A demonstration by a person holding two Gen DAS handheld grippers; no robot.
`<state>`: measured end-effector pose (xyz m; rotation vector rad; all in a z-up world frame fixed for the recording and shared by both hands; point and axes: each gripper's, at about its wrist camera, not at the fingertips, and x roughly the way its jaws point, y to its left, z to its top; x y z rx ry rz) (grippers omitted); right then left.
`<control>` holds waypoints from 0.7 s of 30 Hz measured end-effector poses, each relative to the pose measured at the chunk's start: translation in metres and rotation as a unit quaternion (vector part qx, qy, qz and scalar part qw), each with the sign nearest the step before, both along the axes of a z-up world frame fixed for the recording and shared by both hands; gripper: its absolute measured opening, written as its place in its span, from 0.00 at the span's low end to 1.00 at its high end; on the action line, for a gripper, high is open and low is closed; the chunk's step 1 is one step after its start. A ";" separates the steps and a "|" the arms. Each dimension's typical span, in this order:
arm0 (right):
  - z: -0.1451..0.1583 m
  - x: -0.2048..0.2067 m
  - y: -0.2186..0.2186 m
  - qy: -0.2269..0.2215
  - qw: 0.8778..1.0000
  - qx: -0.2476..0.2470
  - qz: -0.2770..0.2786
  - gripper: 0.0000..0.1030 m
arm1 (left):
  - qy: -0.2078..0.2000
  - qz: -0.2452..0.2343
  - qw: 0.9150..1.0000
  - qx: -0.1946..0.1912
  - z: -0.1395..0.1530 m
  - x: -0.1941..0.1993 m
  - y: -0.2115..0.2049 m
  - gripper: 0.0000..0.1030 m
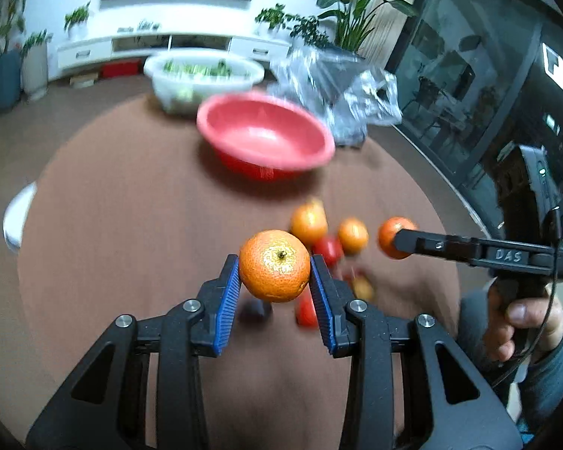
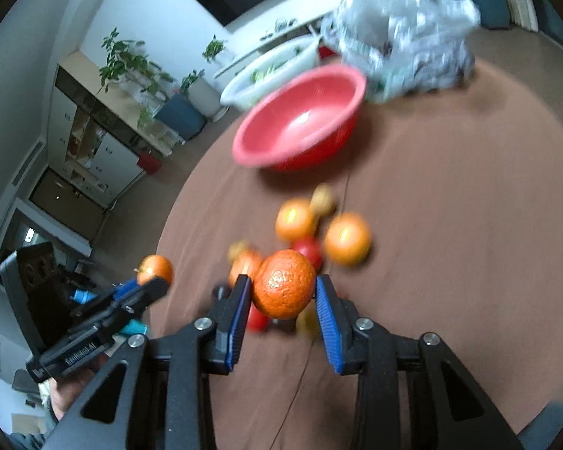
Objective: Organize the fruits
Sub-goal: 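Carry both tangerines to the red basin and open both tools inside it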
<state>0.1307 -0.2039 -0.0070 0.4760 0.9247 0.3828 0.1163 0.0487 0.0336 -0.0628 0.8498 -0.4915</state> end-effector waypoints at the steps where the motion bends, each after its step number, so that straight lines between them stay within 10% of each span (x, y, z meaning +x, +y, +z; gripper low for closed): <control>1: 0.009 0.013 -0.006 -0.014 1.000 -0.007 0.001 0.37 | -0.007 -0.003 1.000 0.005 0.006 0.014 -0.005 0.33; 12: 0.039 0.154 0.026 -0.036 0.987 -0.137 0.080 0.37 | 0.021 -0.022 0.995 0.094 0.004 0.189 -0.063 0.34; 21: -0.002 0.198 0.036 0.011 0.974 -0.209 0.089 0.37 | 0.042 -0.048 0.986 0.153 -0.038 0.213 -0.090 0.34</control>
